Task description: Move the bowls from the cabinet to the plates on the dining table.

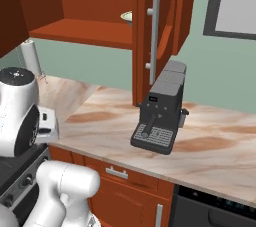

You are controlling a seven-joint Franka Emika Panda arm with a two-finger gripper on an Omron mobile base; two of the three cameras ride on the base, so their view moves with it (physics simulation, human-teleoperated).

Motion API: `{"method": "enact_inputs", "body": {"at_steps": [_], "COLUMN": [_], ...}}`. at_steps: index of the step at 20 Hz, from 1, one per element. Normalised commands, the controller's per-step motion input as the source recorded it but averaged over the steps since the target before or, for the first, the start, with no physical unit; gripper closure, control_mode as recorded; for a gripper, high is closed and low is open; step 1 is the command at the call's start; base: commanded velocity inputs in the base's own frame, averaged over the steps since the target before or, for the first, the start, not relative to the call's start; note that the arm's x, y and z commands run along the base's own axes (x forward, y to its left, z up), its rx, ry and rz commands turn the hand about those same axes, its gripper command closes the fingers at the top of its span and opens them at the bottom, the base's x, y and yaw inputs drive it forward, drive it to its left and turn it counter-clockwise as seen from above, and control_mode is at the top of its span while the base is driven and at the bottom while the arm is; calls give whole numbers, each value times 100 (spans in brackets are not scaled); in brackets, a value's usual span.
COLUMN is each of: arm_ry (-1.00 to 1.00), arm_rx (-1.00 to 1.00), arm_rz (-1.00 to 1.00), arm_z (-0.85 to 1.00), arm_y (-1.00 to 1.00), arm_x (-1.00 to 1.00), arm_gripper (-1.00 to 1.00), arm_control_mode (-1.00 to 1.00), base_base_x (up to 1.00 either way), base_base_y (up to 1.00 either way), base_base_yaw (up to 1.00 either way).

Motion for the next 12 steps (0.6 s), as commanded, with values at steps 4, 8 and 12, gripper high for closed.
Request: {"method": "enact_inputs", "body": {"at_steps": [4,8,12], "arm_ry": [0,0,0], "arm_rx": [-28,-38,-38], "arm_rz": [-9,-8,-2], "arm_z": [2,21,24], "arm_y": [21,5,-8], "arm_x": [36,23,3], "arm_gripper": [-100,-100,-100], "arm_control_mode": [-100,-100,-100], "base_base_x": [0,0,0], "base_base_y": [0,0,0], "base_base_yaw": [0,0,0]}}
